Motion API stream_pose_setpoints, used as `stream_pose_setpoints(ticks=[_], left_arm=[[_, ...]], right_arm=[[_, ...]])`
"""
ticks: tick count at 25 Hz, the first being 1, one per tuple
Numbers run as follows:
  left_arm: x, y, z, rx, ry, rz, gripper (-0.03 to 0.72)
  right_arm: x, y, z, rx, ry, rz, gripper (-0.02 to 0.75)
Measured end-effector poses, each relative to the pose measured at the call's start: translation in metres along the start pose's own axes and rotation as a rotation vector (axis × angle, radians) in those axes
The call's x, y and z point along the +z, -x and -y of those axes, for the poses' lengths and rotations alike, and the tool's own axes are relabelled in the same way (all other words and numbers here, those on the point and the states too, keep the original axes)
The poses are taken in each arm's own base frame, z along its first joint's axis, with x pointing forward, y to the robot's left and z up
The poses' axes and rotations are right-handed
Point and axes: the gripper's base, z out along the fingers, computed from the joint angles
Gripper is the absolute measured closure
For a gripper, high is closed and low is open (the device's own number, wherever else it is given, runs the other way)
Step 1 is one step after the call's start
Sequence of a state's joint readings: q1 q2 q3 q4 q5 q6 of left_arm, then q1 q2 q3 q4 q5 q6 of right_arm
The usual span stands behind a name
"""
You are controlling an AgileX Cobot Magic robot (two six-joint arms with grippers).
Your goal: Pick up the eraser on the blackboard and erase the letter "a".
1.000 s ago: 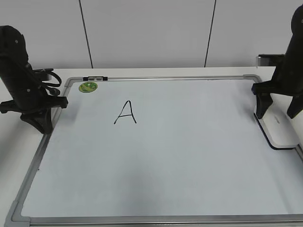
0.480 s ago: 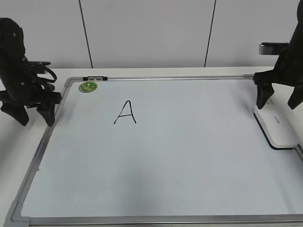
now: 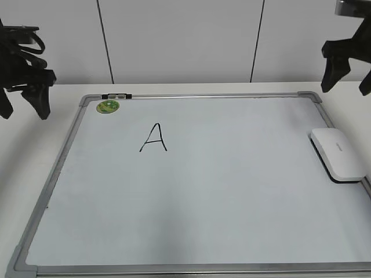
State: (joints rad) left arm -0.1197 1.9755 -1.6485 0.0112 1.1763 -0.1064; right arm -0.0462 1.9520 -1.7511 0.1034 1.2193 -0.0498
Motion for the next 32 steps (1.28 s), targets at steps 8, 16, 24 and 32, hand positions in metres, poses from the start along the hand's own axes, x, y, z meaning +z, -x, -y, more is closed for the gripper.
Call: stream_pose_setpoints(ticks=[8,16,24,32], left_arm=[[-0.034,-0.01,-0.001,-0.025,-0.006,0.034,0.21],[-0.107,-0.034,0.009,-0.004,-0.035,0.21,0.215],[-0.138,-0.105,0.026,0.081,0.018,0.261,0.215],[-0.142,-0.193,0.008,0.103,0.034,0.366,0.215]], right_arm=[[-0.057,-0.028,-0.008,0.0,0.023,0.095,0.184],[-0.077,-0.108,-0.011,0.003,0.021,0.038,0.184],[-0.124,-0.203,-0.017,-0.012,0.018,0.199,0.184],[-0.118,-0.286,-0.02,-0.03,0.031,0.315,0.184]])
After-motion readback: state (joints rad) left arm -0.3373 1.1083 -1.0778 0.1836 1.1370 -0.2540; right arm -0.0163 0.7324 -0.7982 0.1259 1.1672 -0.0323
